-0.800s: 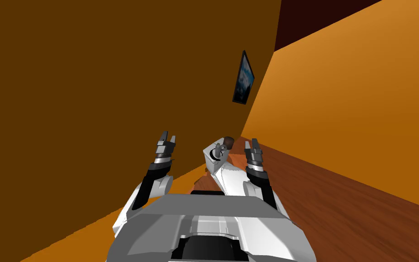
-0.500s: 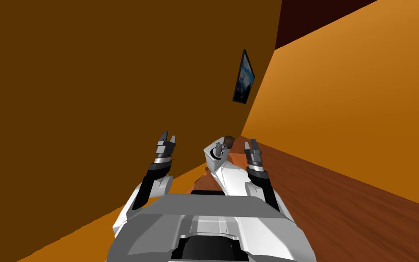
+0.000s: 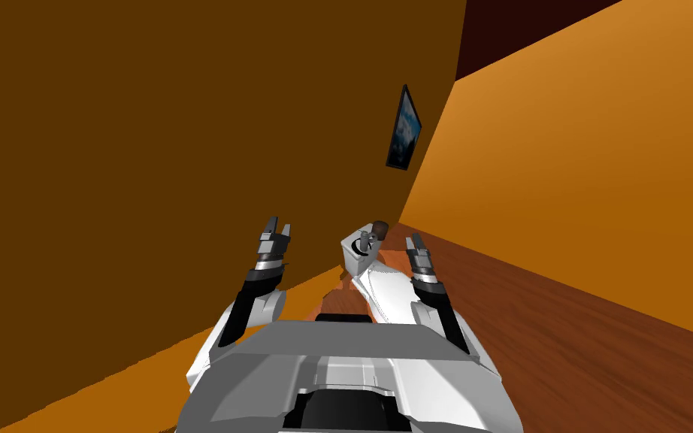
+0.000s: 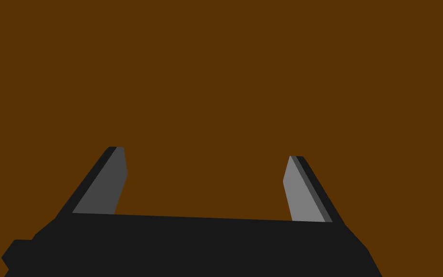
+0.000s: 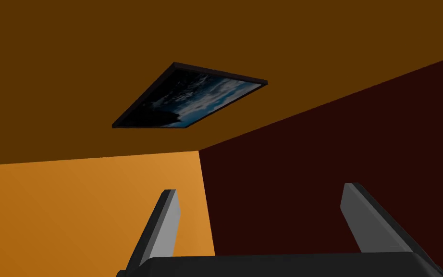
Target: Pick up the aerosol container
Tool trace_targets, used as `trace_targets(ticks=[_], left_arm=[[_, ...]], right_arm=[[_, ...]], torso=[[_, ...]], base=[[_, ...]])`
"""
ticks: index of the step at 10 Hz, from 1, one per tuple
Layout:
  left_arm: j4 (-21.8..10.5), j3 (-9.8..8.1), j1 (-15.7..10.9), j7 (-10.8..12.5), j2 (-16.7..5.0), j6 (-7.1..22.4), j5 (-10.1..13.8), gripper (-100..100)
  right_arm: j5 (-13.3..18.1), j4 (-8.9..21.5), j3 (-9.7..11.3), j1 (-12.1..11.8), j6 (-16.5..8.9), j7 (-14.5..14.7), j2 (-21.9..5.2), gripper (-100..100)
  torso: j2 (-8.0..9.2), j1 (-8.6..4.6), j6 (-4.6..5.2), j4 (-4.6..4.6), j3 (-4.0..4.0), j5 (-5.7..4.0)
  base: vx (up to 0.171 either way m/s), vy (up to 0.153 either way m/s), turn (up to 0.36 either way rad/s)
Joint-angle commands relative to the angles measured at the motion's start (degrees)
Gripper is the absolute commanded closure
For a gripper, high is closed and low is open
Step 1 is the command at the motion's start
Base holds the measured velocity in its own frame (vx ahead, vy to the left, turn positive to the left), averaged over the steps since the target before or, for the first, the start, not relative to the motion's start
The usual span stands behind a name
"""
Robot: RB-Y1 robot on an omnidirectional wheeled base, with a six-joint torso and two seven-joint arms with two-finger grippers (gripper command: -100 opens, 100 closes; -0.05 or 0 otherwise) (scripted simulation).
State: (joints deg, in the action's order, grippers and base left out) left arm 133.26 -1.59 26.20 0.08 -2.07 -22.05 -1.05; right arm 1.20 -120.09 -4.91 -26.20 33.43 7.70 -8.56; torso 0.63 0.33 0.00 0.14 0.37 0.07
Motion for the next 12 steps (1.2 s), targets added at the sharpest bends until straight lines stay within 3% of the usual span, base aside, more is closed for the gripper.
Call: trace_targets(ticks=[1, 4, 5, 7, 10, 12], left_arm=[[0.0, 0.0, 0.0, 0.0, 0.0, 0.0, 0.0, 0], [0.0, 0.0, 0.0, 0.0, 0.0, 0.0, 0.0, 0], [0.0, 0.0, 0.0, 0.0, 0.0, 0.0, 0.0, 0], [0.0, 0.0, 0.0, 0.0, 0.0, 0.0, 0.0, 0], [0.0, 0.0, 0.0, 0.0, 0.0, 0.0, 0.0, 0], [0.0, 0.0, 0.0, 0.0, 0.0, 0.0, 0.0, 0]], right_arm=[[-1.1, 2.5, -1.0, 0.5, 0.7, 2.1, -1.4, -100], [-3.4, 8.0, -3.3, 2.4, 1.9, 6.4, -3.9, -100], [-3.4, 8.7, -3.3, 2.4, 1.9, 6.4, -3.9, -100], [-4.9, 12.3, -5.0, 3.8, 2.6, 9.9, -5.3, -100], [-5.7, 15.6, -5.8, 4.6, 2.9, 11.9, -6.0, -100], [-7.1, 19.4, -7.3, 6.2, 3.4, 15.7, -7.3, -100]], torso=[[0.0, 0.0, 0.0, 0.0, 0.0, 0.0], [0.0, 0.03, 0.0, 0.0, 0.0, 0.01], [-0.05, 0.02, 0.0, 0.0, -0.02, 0.01], [-0.23, -0.09, -0.01, -0.05, -0.13, -0.01], [-0.31, -0.07, -0.01, -0.06, -0.17, -0.01], [-0.33, -0.09, -0.01, -0.07, -0.18, -0.02]], base=[[-0.154, 0.094, 0.014], [-0.155, 0.098, 0.035], [-0.097, 0.072, 0.012], [-0.116, 0.084, 0.056], [-0.076, 0.07, 0.029], [-0.089, 0.087, 0.077]])
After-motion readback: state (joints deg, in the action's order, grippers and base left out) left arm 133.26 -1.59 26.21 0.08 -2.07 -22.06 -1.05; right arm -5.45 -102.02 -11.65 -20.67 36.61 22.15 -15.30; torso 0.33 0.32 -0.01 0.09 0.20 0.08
